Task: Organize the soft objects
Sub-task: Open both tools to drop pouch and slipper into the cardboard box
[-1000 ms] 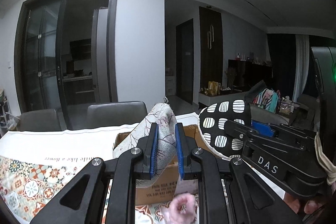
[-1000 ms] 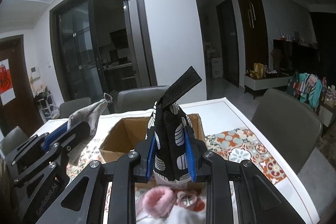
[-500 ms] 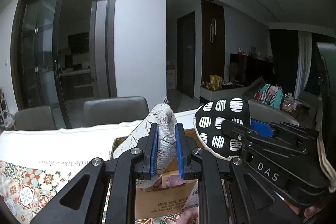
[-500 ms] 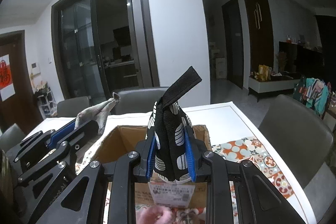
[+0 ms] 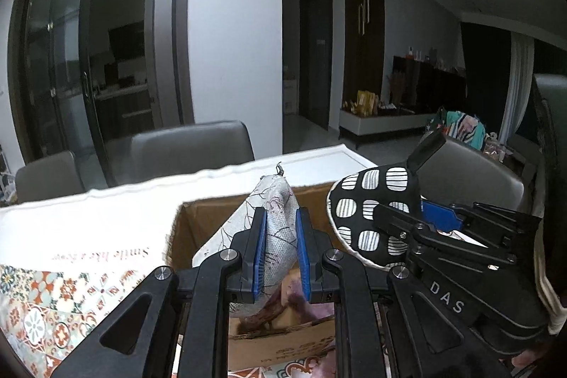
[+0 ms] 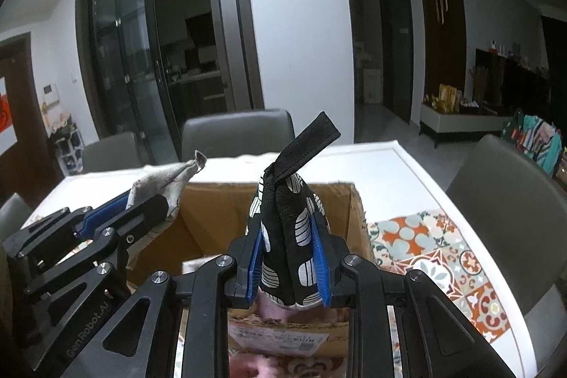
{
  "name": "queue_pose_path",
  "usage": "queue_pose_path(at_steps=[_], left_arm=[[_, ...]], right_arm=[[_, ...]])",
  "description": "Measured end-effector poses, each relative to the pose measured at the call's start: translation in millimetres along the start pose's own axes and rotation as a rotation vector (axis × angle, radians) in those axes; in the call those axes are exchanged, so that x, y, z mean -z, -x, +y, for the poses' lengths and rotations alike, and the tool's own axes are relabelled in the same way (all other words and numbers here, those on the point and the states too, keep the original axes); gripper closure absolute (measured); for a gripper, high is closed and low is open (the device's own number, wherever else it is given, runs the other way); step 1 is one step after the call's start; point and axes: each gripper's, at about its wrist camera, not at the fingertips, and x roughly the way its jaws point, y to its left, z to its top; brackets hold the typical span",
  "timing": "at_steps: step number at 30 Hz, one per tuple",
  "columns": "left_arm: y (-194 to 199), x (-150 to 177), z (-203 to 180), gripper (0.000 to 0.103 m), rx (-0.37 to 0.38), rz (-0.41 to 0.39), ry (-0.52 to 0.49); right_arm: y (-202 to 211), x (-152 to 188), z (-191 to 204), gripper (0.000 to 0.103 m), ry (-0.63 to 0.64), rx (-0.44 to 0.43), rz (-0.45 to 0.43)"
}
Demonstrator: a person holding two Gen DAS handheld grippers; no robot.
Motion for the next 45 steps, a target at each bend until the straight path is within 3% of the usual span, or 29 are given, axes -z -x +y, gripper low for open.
queue_pose_path(at_steps=[3,7,9,11,17,45], left_arm=[[-5.7,1.5,3.5,0.084,-0.001,0.019,0.009],[-9.8,2.7,4.7,0.069,0.007,0.037,0.013],[-9.1,2.9,4.9,0.067,-0.001,0.030,0.011],[-6.5,3.5,5.7,0.062,-0.010,0.023,0.009],[10.3,4.0,8.9,0.059,-0.045,0.003,0.013],[115.0,42.0,9.2,0.057,-0.044,-0.051,0.022]], right_arm=[[-8.4,2.0,-2.1,0.076,-0.001,0.005,0.024],[-12.7,1.1,-1.8,0.074,0.011,0.009,0.035],[-14.2,-0.5,-1.6,0.063,0.016,0.013,0.035],[-11.6,-1.5,-1.3,0.059,0.017,0.024,0.021],[1.4,-3.3,-1.3,0.058,0.021,0.044,-0.010],[110.0,32.8,21.9,0.052,0.010,0.088,-0.086]])
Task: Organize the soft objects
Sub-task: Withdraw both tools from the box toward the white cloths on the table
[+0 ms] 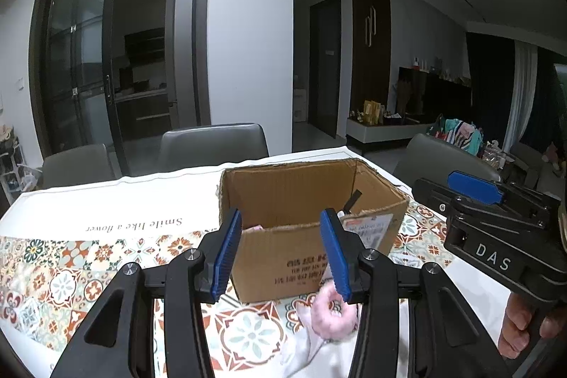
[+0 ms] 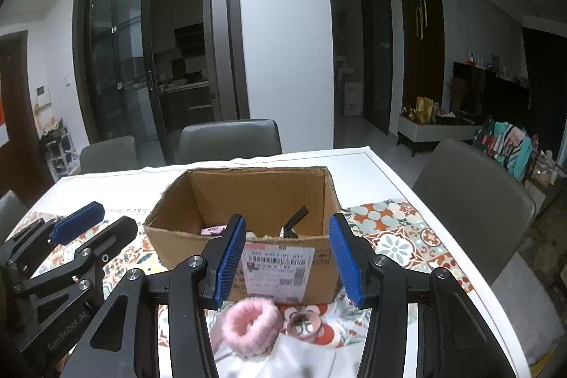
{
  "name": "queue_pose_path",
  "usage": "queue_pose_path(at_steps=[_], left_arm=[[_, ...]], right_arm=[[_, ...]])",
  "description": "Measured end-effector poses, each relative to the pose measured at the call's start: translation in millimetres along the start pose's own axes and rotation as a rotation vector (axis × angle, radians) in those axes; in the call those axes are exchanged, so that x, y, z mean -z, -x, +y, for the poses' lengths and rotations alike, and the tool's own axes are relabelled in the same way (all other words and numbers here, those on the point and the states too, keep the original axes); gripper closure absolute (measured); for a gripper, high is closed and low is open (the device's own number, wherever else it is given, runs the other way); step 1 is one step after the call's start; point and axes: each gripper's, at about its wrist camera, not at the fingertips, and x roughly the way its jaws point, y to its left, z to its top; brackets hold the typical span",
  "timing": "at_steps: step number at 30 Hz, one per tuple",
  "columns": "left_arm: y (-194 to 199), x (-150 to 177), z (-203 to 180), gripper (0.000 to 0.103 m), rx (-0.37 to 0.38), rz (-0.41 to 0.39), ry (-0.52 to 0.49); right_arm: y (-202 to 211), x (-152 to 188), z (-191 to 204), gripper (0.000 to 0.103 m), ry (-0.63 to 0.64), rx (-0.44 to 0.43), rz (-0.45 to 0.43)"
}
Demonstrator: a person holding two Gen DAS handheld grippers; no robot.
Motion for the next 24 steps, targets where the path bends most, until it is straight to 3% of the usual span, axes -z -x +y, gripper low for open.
queue_pose_path(at_steps=[12,24], left_arm=[[30.3,30.9,-2.5,0.057,-0.004,0.015,-0.024],[40.4,59.5,-2.8,0.057,0.004,0.060,-0.011]], right_arm=[[27.9,27.5,5.1,0.052,-0.006,-0.012,0.019],[32.2,60.0,8.2,0.052,-0.008,-0.025,0.094]])
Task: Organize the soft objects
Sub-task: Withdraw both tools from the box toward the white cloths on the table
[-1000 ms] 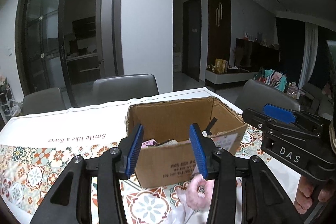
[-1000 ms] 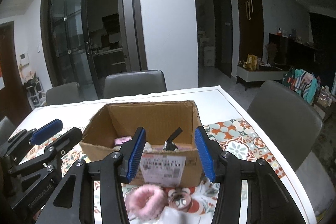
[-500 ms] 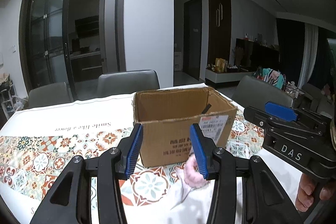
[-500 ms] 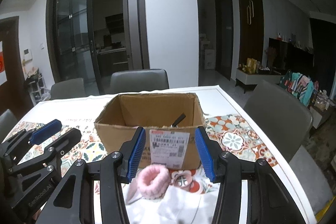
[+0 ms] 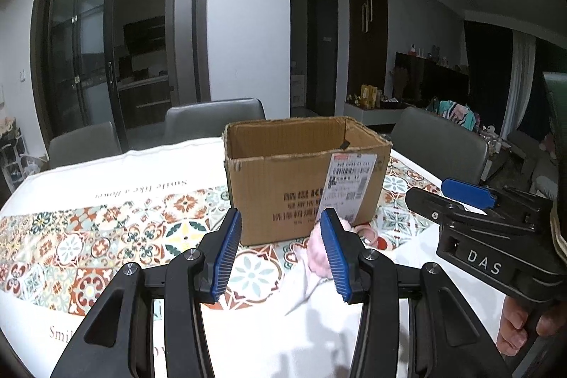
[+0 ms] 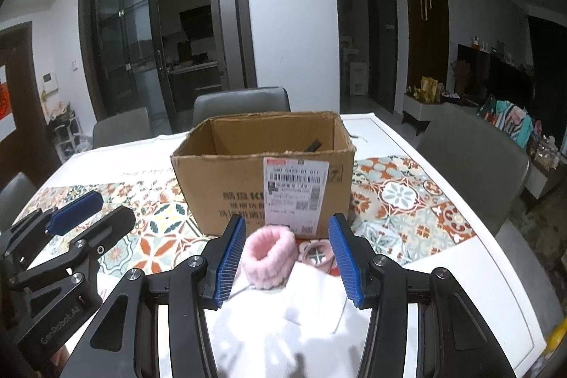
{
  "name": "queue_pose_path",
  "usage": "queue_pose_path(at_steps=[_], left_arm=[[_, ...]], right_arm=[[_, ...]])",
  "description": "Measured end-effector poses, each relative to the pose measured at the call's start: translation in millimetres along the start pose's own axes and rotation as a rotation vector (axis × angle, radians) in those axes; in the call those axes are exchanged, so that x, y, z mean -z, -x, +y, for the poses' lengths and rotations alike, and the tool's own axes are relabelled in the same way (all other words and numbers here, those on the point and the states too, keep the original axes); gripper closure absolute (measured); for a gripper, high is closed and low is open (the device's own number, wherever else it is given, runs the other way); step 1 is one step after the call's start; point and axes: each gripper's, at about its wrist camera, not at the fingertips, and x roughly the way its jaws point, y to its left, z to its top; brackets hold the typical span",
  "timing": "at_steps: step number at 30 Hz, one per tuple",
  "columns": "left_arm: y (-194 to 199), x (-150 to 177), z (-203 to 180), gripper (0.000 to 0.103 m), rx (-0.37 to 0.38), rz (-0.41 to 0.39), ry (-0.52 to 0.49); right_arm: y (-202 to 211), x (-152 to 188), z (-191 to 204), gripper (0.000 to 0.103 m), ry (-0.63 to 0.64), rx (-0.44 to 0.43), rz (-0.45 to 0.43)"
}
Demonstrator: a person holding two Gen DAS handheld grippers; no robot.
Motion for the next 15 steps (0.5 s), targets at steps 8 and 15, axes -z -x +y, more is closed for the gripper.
queue_pose_path(at_steps=[8,15], left_arm=[[-7.0,16.7,-3.0,0.057,0.008,0.042,-0.016],[-22.7,34.7,-6.9,0.057,0.020,0.104,-0.029]], right_arm=[[-6.0,22.0,-0.6,0.052,-0.005,0.010,0.057],[-17.0,39.2,-3.7,0.052,-0.006,0.019,0.114]])
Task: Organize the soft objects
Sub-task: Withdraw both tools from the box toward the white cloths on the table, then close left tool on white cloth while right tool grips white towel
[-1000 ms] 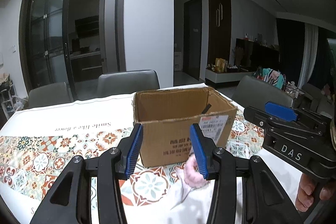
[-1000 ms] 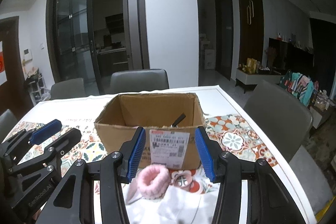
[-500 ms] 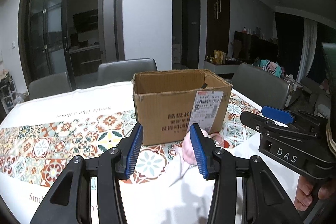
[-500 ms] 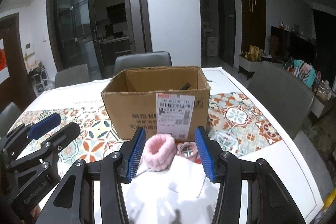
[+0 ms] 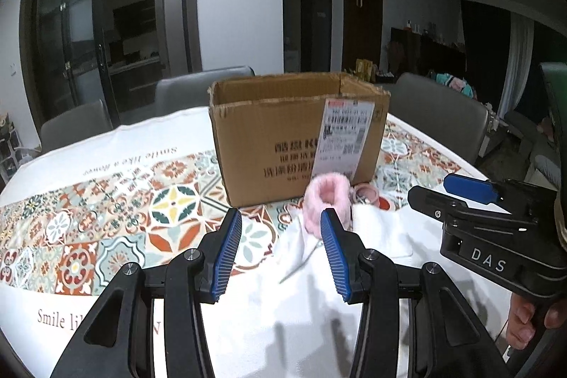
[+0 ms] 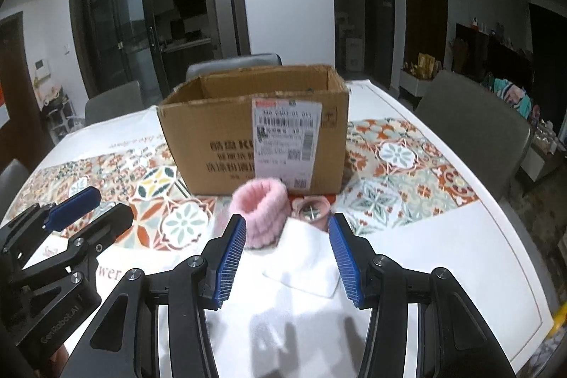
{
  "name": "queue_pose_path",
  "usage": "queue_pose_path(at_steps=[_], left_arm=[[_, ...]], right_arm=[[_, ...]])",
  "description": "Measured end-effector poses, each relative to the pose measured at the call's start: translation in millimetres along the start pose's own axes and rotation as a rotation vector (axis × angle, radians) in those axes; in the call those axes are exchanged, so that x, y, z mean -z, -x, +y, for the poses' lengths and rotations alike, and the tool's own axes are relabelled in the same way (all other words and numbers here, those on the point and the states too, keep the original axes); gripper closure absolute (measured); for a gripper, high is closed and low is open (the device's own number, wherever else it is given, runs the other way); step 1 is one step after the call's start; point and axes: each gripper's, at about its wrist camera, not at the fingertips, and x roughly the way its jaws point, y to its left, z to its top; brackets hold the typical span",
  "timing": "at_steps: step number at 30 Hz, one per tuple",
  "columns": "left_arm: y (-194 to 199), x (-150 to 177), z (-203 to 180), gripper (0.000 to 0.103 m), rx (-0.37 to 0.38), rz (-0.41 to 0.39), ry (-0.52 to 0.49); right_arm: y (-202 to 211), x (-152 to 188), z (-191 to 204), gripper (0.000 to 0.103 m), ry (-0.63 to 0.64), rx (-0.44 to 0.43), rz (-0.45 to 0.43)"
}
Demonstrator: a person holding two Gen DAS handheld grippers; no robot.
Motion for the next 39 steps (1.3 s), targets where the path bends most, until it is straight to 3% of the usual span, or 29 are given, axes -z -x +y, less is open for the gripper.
queue_pose_path(at_steps=[22,39], left_arm=[[-66.2,24.2,-9.0,0.057,0.037,0.157,-0.007],[-109.8,24.0,-5.4,0.057,0.058,0.230,0.034]], right_arm=[[-57.8,29.4,-19.2,0.052,-0.037,0.003,0.157],[-97.2,27.0,-17.3,0.052,-0.034,-0.027,0.234]])
